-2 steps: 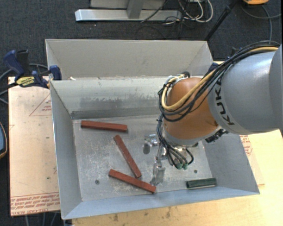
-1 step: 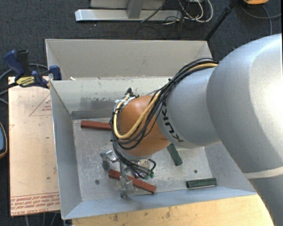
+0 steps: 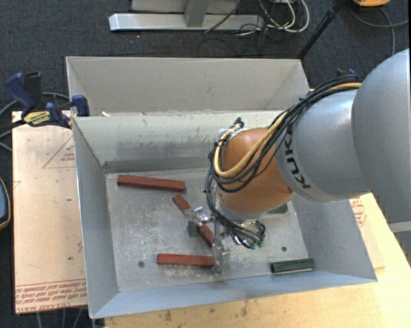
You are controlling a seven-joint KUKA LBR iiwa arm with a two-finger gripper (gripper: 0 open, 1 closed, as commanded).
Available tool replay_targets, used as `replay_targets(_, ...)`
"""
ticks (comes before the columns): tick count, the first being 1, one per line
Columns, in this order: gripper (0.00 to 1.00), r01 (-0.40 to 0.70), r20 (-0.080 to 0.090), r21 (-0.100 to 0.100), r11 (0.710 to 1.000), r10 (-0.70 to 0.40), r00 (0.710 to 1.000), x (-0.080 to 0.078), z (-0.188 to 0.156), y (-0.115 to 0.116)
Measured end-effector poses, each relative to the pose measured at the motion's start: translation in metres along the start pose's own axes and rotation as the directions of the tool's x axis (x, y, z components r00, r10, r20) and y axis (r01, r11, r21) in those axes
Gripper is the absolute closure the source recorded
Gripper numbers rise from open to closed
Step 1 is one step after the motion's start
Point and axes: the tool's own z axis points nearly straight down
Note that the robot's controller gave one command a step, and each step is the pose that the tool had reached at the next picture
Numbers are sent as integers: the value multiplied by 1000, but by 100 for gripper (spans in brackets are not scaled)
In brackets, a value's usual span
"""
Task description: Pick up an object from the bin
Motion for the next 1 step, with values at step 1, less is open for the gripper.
replay_targets(1,100,8,0,-4,1000,-8,1000,-1,0,6)
